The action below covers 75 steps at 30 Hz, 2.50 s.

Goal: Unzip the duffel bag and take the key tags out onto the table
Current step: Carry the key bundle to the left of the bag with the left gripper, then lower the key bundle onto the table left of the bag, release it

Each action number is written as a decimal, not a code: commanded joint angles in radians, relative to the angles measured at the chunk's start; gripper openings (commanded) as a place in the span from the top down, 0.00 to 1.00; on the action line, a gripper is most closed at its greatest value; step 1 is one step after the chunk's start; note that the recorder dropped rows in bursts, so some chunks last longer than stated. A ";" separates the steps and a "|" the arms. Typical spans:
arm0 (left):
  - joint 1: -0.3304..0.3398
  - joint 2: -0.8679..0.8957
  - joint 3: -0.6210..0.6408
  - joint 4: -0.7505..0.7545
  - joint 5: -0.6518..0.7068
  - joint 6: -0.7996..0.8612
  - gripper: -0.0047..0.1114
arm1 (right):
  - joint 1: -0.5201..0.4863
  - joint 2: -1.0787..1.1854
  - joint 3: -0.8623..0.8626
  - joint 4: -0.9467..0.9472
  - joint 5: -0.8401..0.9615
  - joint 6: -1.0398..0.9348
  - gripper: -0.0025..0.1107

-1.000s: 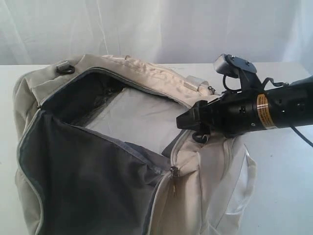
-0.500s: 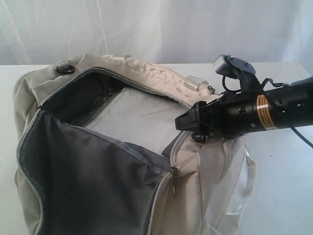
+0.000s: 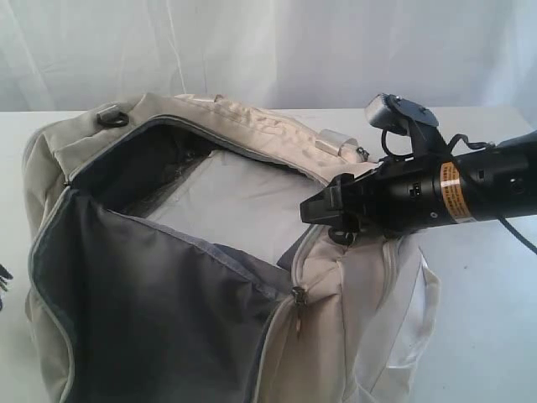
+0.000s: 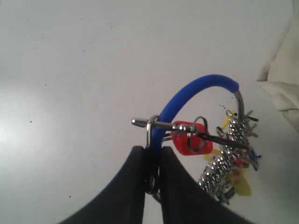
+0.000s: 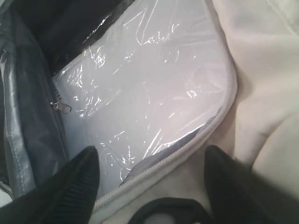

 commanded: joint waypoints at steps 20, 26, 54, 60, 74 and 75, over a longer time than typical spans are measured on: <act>0.006 0.159 0.042 -0.012 -0.363 -0.115 0.96 | -0.002 0.032 0.007 -0.005 0.162 0.006 0.54; 0.006 0.166 0.042 -0.048 -0.493 -0.115 0.96 | -0.002 0.047 0.007 -0.005 0.420 0.006 0.98; -0.137 0.357 -0.026 -0.119 -0.795 -0.191 0.96 | -0.002 -0.302 0.007 -0.005 0.885 0.010 0.98; -0.137 0.355 -0.072 -0.097 -0.631 -0.178 0.96 | -0.002 -0.304 0.007 -0.005 0.733 0.009 0.98; -0.137 0.355 -0.253 -0.186 -0.157 0.101 0.22 | -0.002 -0.304 0.007 -0.005 0.377 -0.036 0.77; -0.137 0.355 -0.261 -0.201 -0.154 0.116 0.23 | -0.002 -0.304 0.007 -0.005 0.352 -0.036 0.69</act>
